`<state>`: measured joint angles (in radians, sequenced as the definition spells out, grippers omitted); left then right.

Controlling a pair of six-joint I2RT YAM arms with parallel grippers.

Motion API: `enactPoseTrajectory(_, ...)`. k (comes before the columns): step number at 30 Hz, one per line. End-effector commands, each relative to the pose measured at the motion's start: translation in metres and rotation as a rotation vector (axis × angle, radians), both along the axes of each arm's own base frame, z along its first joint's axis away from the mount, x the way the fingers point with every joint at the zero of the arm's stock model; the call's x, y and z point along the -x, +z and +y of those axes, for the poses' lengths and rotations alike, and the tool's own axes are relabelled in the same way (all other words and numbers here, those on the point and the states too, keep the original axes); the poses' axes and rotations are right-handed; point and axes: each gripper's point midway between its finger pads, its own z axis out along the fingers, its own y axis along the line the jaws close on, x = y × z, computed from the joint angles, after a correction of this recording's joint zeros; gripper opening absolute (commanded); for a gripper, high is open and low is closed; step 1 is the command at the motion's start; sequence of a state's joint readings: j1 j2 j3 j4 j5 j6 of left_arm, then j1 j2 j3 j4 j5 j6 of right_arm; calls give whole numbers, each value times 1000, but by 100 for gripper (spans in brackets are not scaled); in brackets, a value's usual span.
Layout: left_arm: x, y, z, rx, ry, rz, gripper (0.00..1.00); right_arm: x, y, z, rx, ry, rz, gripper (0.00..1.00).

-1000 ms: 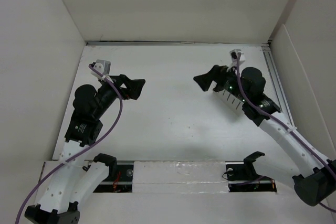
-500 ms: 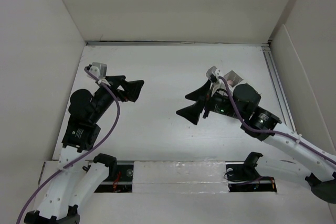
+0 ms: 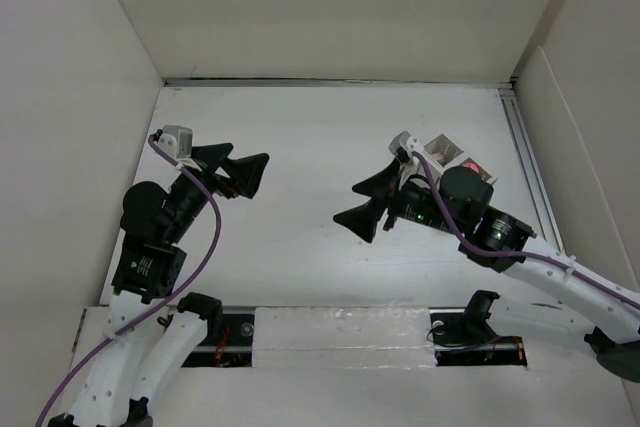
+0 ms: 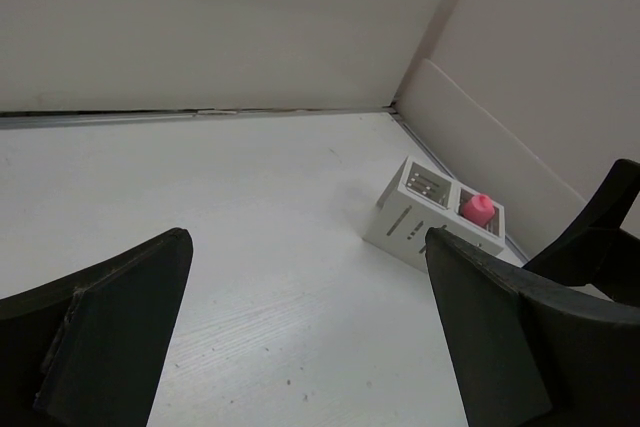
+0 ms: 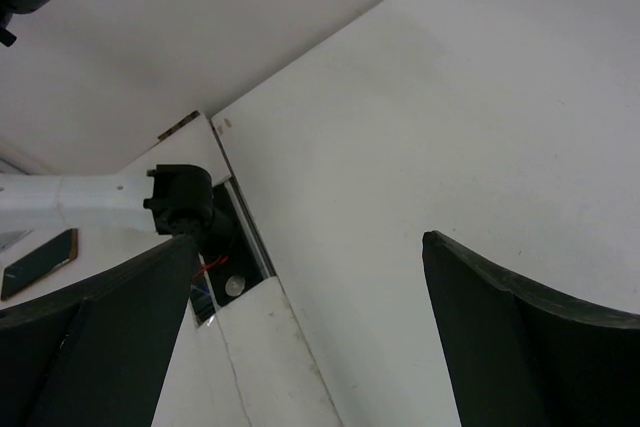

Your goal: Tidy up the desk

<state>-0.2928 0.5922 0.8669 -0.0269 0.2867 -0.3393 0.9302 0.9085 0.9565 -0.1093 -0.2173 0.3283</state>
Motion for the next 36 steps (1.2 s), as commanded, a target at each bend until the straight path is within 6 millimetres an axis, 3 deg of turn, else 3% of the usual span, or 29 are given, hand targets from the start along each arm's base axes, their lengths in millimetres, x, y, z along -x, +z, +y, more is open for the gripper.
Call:
enactPoseTrajectory(1, 7, 27, 3, 31, 5, -80, 99, 0, 16, -3, -25, -20, -33, 100)
enactPoseTrajectory(6, 9, 29, 3, 35, 1, -87, 99, 1, 5, 3, 4, 8, -9, 100)
enactPoseTrajectory(8, 8, 30, 3, 34, 5, -85, 99, 12, -3, 12, 23, 83, 3, 100)
enactPoseTrajectory(12, 6, 25, 1, 33, -5, -76, 99, 24, -36, 36, 120, 189, 47, 100)
enactPoseTrajectory(18, 3, 20, 0, 23, -2, -65, 99, 18, -73, 48, 195, 180, 105, 100)
enactPoseTrajectory(31, 1, 16, -5, 13, -29, -59, 99, 16, -82, 55, 204, 163, 110, 100)
enactPoseTrajectory(36, 3, 12, -8, 14, -51, -59, 99, 11, -76, 54, 200, 136, 96, 100)
